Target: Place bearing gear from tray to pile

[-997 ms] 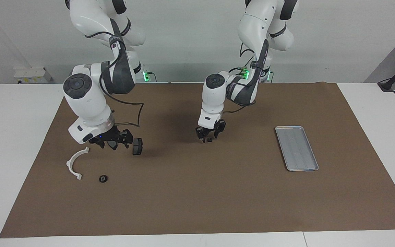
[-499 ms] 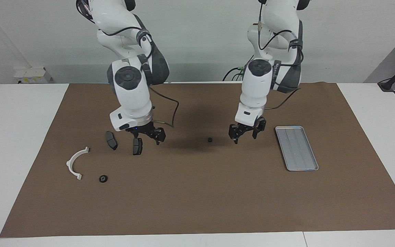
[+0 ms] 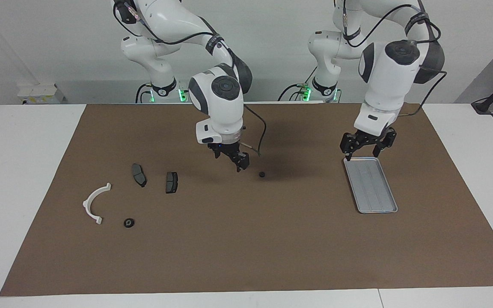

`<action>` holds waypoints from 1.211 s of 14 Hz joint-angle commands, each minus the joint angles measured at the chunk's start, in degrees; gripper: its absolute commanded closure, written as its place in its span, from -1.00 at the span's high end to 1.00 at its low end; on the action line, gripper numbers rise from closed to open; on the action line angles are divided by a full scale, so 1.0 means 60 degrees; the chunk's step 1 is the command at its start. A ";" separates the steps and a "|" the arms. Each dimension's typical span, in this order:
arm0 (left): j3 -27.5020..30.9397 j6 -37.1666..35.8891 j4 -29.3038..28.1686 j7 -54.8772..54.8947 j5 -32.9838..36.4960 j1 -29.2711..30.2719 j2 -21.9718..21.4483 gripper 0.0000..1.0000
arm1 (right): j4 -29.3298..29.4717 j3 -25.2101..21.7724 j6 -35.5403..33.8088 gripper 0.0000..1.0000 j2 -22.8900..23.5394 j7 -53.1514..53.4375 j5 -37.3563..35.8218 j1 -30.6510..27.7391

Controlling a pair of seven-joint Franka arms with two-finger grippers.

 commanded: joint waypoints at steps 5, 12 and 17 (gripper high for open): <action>-0.0047 -0.2742 0.1922 0.0739 -0.0180 0.0577 -0.0593 0.85 | 0.1282 -0.0040 0.0648 1.00 0.1807 0.2127 -0.0907 0.1122; -0.0106 -0.2367 0.1164 0.1134 -0.0180 0.0577 -0.1282 0.86 | 0.1886 -0.0040 0.0794 1.00 0.2601 0.2113 -0.0995 0.1123; -0.0091 -0.2246 0.1016 0.1646 -0.0166 0.1118 -0.1355 0.87 | 0.1696 -0.0040 0.1189 0.94 0.2674 0.2113 -0.1068 0.1137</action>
